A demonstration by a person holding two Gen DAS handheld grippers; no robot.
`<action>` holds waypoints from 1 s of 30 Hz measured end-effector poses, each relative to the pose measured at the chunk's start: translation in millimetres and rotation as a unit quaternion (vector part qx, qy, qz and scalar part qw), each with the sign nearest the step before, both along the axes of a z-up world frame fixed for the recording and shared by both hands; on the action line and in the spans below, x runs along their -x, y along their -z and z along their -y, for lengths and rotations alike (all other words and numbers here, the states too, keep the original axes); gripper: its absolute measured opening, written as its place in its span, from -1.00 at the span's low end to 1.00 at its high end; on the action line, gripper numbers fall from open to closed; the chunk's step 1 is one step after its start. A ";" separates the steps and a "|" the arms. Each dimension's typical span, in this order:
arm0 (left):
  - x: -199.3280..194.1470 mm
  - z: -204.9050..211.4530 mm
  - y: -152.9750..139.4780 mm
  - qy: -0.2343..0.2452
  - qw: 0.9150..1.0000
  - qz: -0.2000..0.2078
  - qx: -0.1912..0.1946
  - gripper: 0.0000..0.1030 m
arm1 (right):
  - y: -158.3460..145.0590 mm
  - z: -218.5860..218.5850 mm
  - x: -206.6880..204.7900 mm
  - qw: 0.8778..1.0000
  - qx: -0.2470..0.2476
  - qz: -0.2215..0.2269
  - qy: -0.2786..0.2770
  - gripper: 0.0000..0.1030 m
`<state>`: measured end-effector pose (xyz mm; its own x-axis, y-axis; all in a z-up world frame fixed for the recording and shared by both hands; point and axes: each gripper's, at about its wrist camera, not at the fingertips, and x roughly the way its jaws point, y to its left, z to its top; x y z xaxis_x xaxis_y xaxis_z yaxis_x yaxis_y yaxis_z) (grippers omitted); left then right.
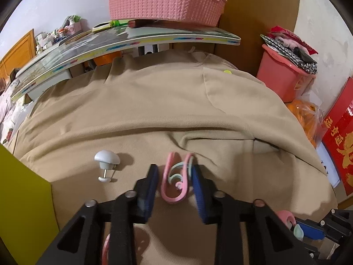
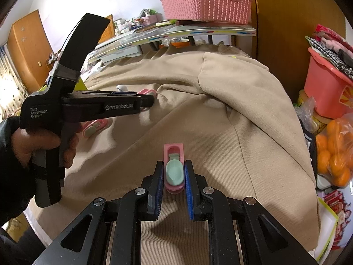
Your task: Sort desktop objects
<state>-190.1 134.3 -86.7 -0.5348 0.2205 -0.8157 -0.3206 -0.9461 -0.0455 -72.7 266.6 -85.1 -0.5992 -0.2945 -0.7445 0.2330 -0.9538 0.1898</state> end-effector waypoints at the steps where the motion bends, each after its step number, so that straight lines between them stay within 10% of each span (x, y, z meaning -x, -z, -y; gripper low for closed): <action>1: 0.1 1.4 -0.1 0.000 1.000 0.002 -0.003 -0.52 | 0.1 0.1 -0.1 1.000 0.000 0.000 0.001 -0.65; 30: -45.0 9.7 -7.0 0.016 1.000 -0.003 -0.010 -0.53 | -7.5 1.8 -6.3 1.000 -0.010 -0.004 0.017 -0.65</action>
